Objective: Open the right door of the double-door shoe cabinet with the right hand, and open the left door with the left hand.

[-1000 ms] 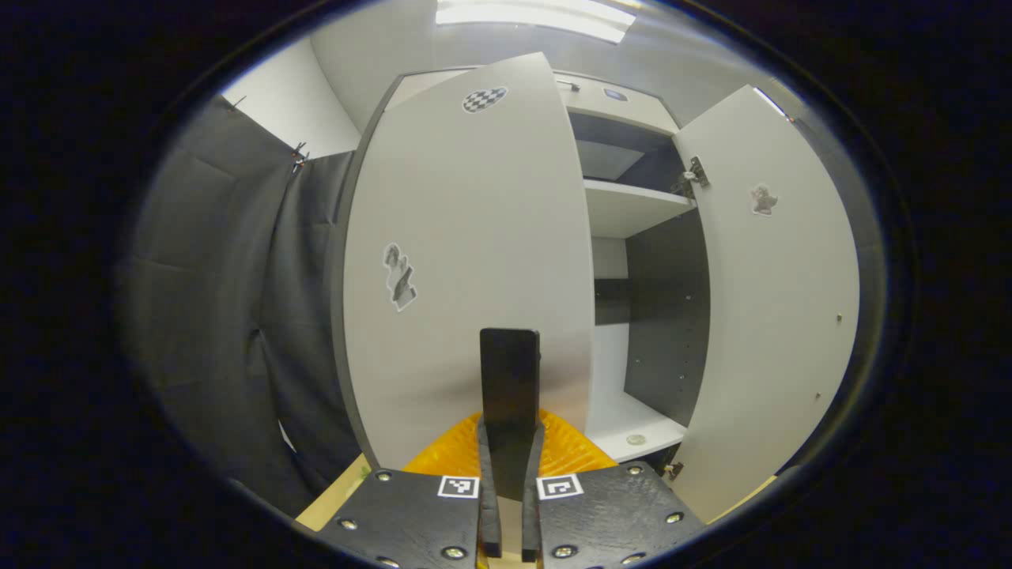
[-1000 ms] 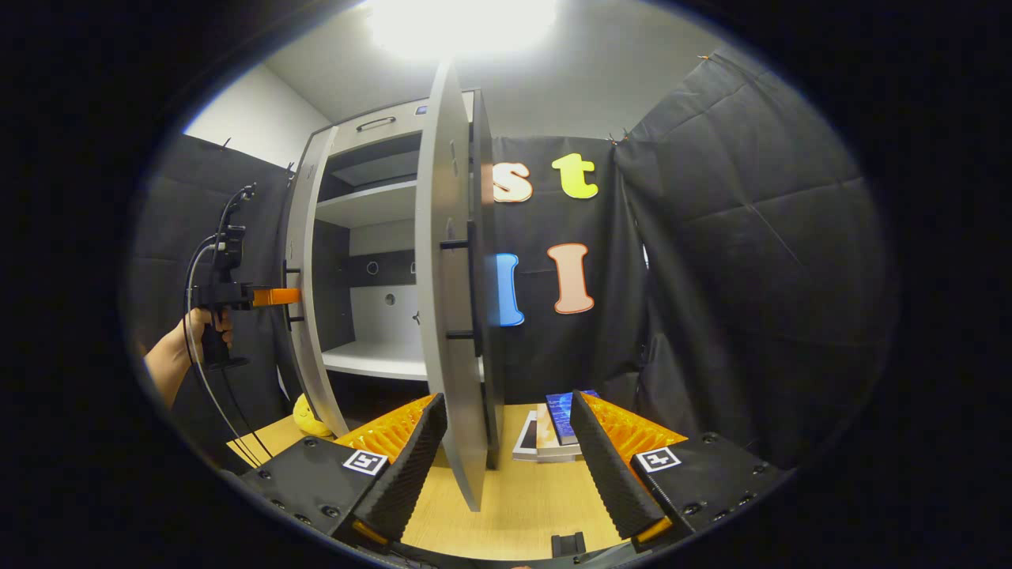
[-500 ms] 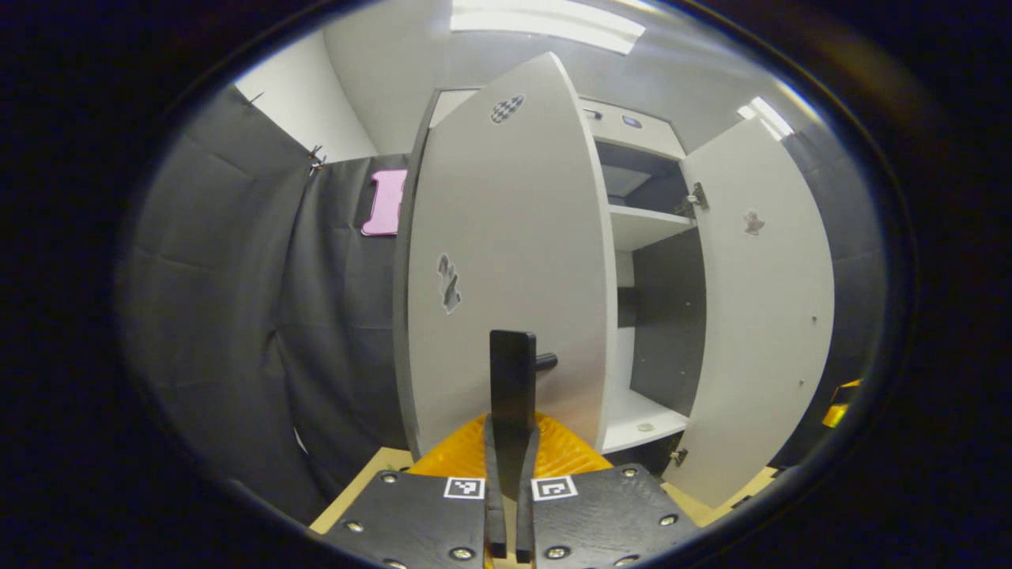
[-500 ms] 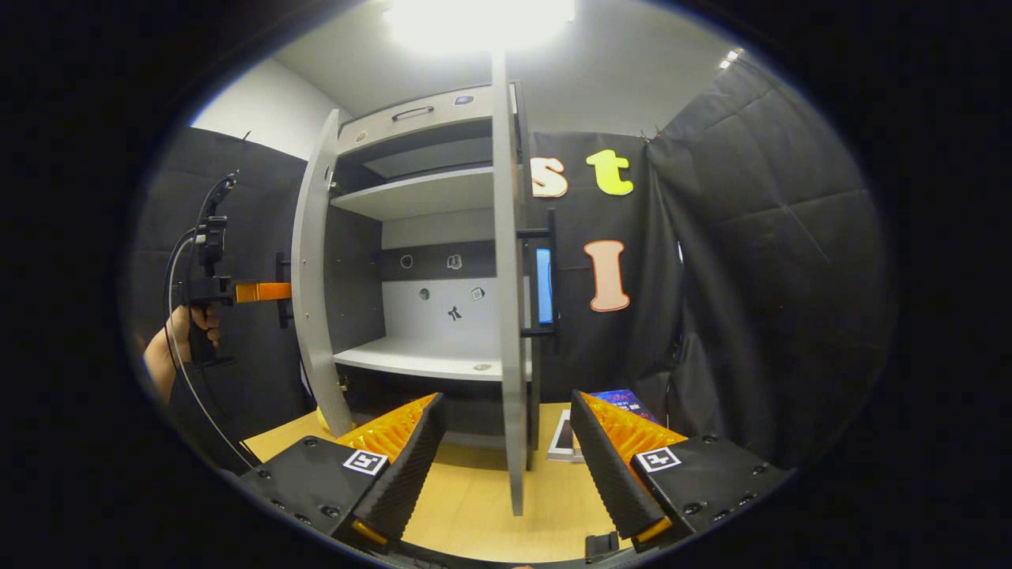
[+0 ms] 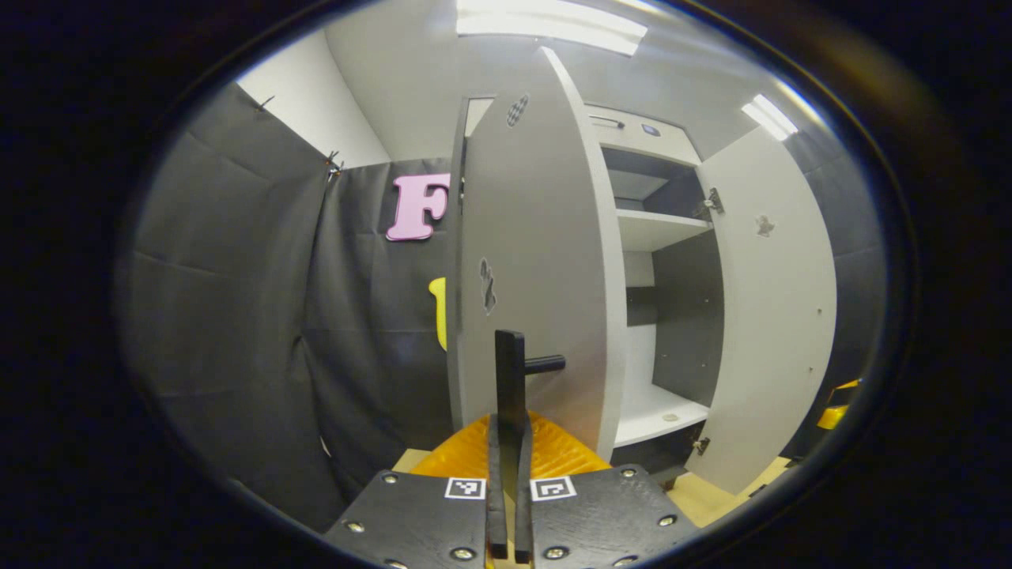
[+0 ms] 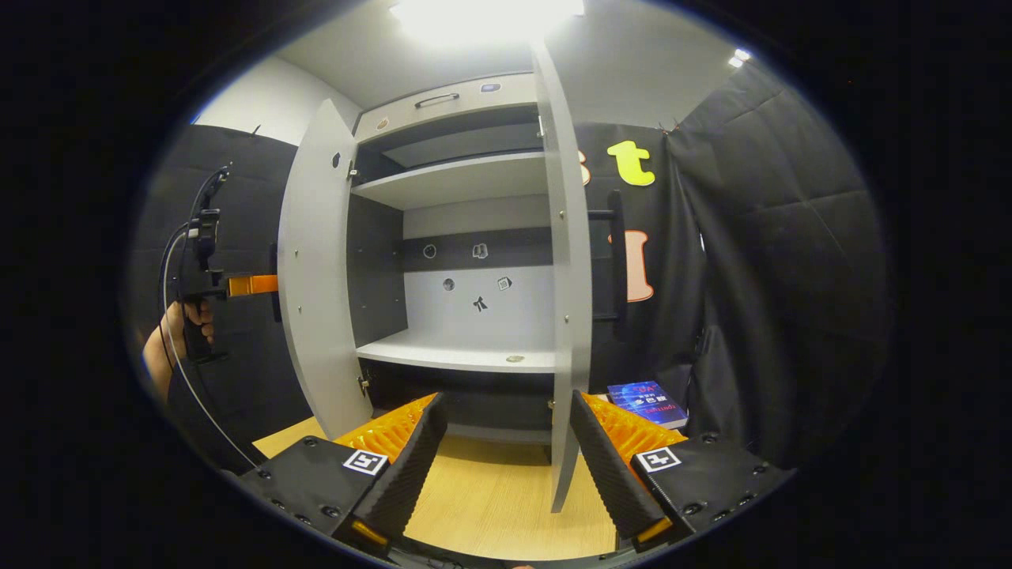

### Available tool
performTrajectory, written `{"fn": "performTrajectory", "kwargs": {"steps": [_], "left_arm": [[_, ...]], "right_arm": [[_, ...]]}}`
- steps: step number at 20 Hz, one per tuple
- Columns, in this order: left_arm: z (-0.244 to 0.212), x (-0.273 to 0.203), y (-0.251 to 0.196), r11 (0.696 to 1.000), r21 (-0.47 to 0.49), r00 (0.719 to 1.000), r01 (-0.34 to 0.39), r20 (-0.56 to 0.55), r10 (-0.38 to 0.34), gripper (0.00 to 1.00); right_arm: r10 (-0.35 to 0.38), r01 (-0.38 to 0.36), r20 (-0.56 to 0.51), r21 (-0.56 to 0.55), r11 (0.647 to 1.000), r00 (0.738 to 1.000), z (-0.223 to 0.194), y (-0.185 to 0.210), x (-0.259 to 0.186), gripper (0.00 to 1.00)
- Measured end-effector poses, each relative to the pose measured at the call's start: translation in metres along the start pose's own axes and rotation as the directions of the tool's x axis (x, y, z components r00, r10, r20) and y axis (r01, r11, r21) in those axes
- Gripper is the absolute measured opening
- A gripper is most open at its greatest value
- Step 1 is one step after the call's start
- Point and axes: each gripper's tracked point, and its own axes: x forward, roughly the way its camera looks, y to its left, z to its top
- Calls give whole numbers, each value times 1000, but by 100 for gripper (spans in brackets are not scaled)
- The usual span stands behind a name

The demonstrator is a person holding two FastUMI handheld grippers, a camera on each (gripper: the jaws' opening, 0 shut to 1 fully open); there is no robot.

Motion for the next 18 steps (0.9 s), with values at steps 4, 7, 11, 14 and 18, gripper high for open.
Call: {"fn": "performTrajectory", "kwargs": {"steps": [4, 7, 11, 14, 18], "left_arm": [[1, 1, 30, 997, 35, 997, -76, 25, 75, 5], [-1, 4, 52, 994, 36, 994, -102, 30, 101, 4], [4, -6, 34, 998, 21, 997, -62, 49, 61, 3], [4, -2, 43, 999, 18, 997, -51, 63, 50, 2], [4, -5, 39, 998, -54, 997, -31, 66, 34, 2]], "right_arm": [[10, -10, -8, -5, 1000, 1000, 0, 15, 4, 98], [20, -20, -6, -13, 1000, 1000, -1, 28, 3, 98], [7, -7, 0, -15, 1000, 1000, -1, 45, 2, 98], [-15, 15, -2, -15, 1000, 1000, -3, 55, -1, 98], [-62, 62, 5, -21, 998, 998, -3, 63, -12, 98]]}}
